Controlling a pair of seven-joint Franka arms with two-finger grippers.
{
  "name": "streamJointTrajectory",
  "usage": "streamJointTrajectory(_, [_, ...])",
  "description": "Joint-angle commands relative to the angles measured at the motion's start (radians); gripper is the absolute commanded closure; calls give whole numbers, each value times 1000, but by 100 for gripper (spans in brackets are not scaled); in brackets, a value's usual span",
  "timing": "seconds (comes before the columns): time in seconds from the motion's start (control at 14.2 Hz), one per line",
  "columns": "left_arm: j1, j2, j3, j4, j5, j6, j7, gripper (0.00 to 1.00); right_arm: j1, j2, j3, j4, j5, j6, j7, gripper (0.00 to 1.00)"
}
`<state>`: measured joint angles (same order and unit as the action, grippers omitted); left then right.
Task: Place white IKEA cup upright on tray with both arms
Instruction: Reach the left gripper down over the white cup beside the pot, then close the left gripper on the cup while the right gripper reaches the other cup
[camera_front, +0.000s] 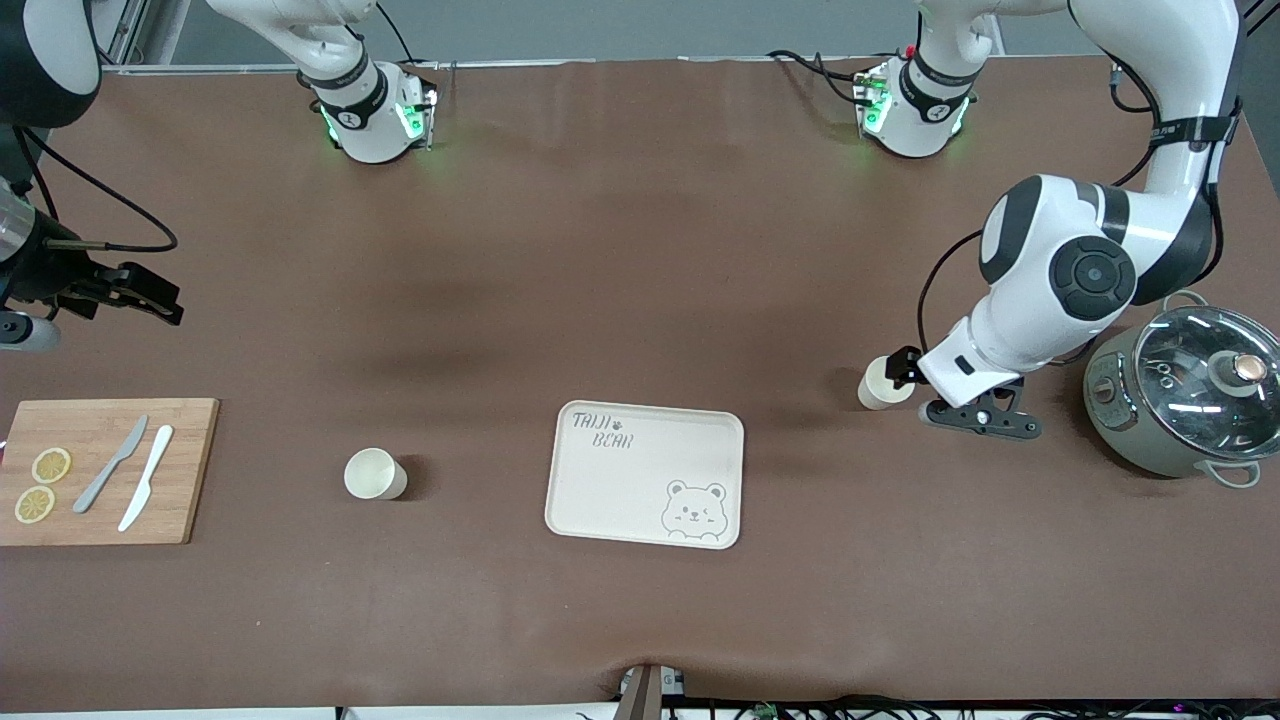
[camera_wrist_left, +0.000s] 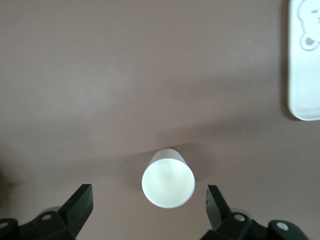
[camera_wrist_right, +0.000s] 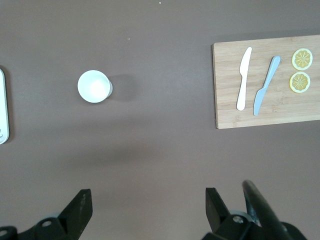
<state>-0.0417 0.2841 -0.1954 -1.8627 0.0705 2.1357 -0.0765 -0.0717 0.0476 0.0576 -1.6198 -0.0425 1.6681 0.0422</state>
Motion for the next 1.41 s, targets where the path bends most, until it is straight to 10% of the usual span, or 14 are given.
streamJointTrajectory(0.0, [17, -17, -6, -88, -6, 108, 14, 0, -51, -9, 4, -2, 83, 7, -146, 0])
streamJointTrajectory(1.34, [54, 73, 1, -214, 44, 336, 17, 0, 7, 233, 7, -63, 96, 266, 30, 0])
